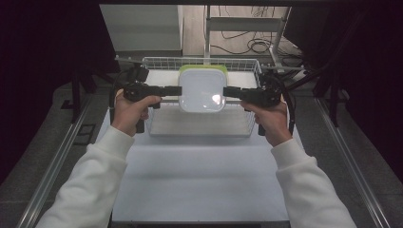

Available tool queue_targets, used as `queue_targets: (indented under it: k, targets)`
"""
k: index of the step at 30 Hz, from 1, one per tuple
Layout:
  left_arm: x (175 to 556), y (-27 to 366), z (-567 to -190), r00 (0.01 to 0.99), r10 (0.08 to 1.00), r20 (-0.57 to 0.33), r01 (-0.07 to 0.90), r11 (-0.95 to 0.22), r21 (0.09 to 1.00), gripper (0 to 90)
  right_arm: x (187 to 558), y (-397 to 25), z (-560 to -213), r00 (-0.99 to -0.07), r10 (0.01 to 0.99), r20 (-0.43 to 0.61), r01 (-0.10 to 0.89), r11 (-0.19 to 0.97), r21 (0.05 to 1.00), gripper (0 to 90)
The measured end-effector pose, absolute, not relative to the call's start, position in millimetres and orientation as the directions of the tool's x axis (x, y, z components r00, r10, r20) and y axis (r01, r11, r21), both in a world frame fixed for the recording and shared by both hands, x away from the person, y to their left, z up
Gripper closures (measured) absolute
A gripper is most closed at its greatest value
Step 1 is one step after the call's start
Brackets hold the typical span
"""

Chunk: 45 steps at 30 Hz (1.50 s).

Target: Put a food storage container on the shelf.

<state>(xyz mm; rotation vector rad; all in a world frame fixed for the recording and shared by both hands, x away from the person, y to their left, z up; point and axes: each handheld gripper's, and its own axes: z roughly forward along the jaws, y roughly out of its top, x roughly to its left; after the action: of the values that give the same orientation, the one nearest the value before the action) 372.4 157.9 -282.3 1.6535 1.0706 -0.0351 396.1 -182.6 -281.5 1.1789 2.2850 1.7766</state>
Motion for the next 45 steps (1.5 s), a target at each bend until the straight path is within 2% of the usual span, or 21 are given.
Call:
queue_targets:
  k: [13, 20, 27, 37, 45]
  targets:
    - [408.3, 161.2, -247.4, 0.601, 0.624, -0.5, 0.63, 0.015, 0.776, 79.9, 431.2, -178.7, -246.9, -0.714, 0.561, 0.419, 0.541, 0.062, 0.838, 77.1]
    - [432.0, 157.4, -243.9, 0.596, 0.621, -0.51, 0.638, 0.019, 0.77, 79.8, 452.7, -180.9, -239.6, -0.701, 0.576, 0.421, 0.548, 0.057, 0.834, 77.1]
    - [454.6, 158.1, -256.1, 0.553, 0.603, -0.575, 0.697, 0.045, 0.716, 79.8, 472.8, -181.9, -248.6, -0.656, 0.584, 0.479, 0.61, 0.036, 0.792, 77.1]
    - [463.9, 160.7, -261.5, 0.526, 0.602, -0.601, 0.729, 0.045, 0.683, 79.8, 482.0, -178.8, -252.0, -0.622, 0.597, 0.507, 0.652, 0.035, 0.758, 77.2]
    - [477.5, 168.9, -266.5, 0.476, 0.556, -0.682, 0.78, 0.092, 0.619, 79.8, 493.3, -176.5, -252.6, -0.583, 0.588, 0.561, 0.701, 0.015, 0.713, 76.5]
